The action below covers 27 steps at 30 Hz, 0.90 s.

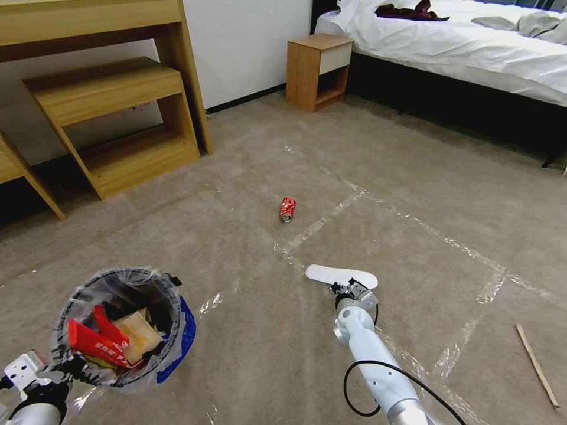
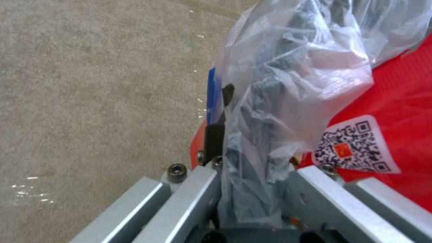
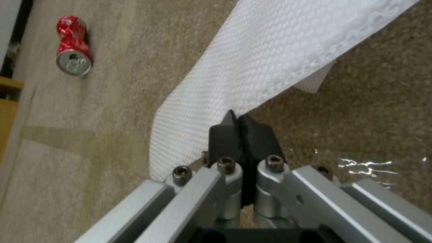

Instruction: Pick up the trash bin and place the garbage on the floor into it.

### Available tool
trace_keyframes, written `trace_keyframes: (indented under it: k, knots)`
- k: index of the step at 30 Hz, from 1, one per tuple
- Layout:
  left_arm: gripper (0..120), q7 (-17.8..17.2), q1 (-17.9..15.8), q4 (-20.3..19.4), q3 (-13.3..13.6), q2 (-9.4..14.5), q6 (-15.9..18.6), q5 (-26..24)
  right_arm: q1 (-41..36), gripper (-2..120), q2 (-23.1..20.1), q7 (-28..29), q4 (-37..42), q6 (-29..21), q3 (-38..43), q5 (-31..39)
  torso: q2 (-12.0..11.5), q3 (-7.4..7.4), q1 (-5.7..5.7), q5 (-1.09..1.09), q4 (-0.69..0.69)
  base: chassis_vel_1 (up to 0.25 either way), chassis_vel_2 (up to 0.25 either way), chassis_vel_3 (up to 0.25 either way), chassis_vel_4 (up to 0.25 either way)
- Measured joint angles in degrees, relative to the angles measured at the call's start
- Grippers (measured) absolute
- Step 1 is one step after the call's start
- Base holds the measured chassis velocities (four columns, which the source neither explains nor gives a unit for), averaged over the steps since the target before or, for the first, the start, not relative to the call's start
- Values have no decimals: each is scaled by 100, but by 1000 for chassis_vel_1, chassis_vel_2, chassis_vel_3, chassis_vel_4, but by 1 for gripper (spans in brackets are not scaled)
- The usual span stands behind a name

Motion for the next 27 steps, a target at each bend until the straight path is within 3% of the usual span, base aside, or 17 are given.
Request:
trace_keyframes:
  k: [11, 27]
  knots:
    - [0, -17, -52, 88, -21, 37, -2, 0, -251, 0, -99, -18, 414, 73, -134, 28, 0, 0, 0, 0, 0, 0, 0, 0, 0]
    - [0, -73, -153, 149, 4, 164, 27, -31, -1102, 0, -875, 222, 2563, 265, -489, 270, 0, 0, 0, 1, -1, 0, 0, 0, 0]
